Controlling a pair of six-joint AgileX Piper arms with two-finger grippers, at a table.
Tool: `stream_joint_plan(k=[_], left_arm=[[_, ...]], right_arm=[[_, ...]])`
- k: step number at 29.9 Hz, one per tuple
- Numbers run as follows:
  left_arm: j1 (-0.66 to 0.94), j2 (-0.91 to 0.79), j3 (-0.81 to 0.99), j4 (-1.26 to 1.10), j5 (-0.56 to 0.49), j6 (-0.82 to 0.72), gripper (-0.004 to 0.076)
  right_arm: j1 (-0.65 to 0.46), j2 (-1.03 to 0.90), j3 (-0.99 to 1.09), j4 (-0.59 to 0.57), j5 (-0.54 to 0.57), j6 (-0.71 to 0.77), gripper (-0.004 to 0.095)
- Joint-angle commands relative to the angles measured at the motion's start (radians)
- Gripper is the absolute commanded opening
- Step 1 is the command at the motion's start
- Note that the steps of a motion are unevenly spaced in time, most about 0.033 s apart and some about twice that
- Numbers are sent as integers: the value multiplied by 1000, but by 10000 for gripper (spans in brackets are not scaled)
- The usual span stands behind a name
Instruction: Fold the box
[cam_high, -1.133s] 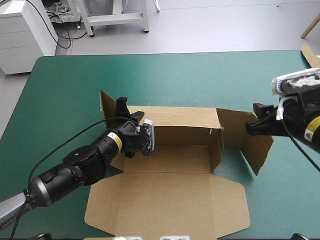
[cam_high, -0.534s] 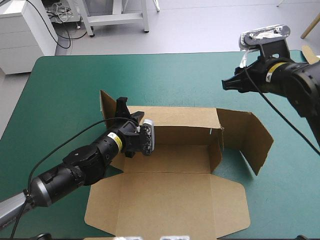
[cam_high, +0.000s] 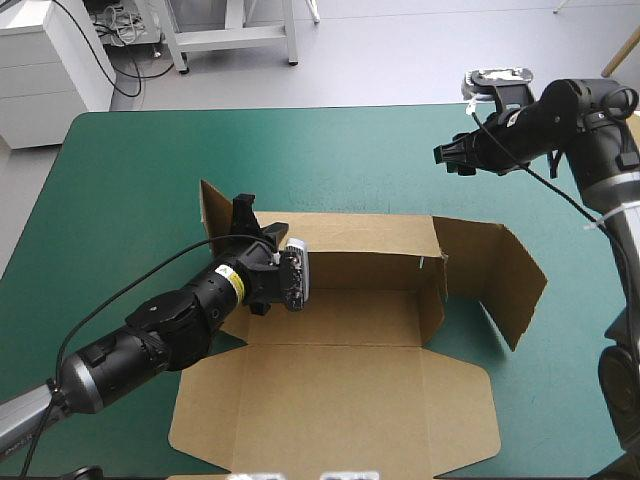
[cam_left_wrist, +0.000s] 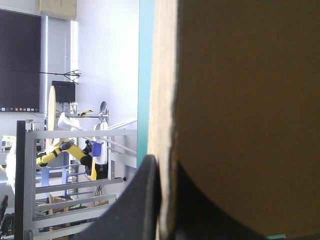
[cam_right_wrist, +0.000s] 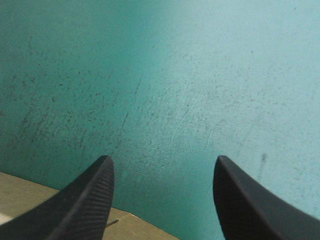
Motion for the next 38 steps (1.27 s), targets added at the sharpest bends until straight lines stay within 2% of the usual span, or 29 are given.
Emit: stream_joint_plan(k=[1,14,34,38], left_arm=[[-7,-23,-22,-11,-15,-18,-8],[-7,-23,-22,-11,-15,-18,-8],[-7,-23,-22,-11,-15,-18,-8],[-7,-23,-22,-11,-15,-18,-8]], right_arm=[[-9,1,-28,41,-45,-26,537],[3,14,77,45,-42,-55,537],[3,-151,321,59,-42,-72,537],[3,-188,361,99,-44,-79,484]])
